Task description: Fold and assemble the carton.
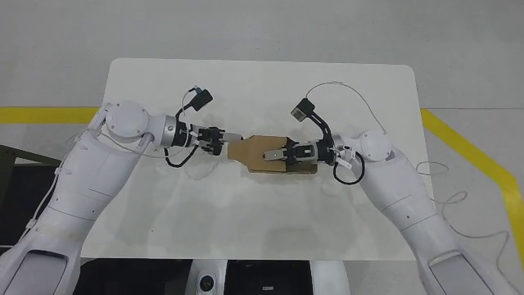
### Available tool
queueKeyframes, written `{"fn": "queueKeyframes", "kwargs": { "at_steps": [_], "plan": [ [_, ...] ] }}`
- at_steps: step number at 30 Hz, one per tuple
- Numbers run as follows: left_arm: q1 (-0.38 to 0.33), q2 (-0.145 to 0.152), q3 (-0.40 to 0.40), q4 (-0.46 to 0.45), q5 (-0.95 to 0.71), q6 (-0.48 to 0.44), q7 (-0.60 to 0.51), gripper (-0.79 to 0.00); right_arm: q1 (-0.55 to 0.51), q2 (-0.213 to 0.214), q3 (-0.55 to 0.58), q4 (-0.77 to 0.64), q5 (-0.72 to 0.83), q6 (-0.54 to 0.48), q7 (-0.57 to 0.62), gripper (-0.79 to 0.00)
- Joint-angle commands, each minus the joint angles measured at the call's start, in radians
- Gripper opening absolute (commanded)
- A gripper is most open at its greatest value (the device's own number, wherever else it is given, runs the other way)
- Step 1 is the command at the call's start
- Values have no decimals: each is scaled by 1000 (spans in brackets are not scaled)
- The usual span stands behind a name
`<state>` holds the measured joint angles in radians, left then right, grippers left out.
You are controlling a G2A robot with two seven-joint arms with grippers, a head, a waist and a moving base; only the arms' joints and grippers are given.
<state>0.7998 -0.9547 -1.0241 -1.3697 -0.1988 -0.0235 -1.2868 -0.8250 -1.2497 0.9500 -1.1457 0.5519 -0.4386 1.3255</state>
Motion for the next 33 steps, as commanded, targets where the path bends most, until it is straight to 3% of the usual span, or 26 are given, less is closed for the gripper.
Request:
{"fn": "queueKeyframes", "kwargs": {
  "at_steps": [1, 21, 33],
  "plan": [
    [2, -1, 4, -6, 0, 1, -1, 0, 4, -3, -7, -5, 0, 1, 0, -785],
    [-7, -3, 6, -8, -6, 2, 2, 0, 30, -18, -29, 31, 11, -25, -3, -785],
    [24, 21, -79, -2, -21, 5, -4, 0, -15, 12, 43, 10, -76, 8, -59, -785]
  ]
}}
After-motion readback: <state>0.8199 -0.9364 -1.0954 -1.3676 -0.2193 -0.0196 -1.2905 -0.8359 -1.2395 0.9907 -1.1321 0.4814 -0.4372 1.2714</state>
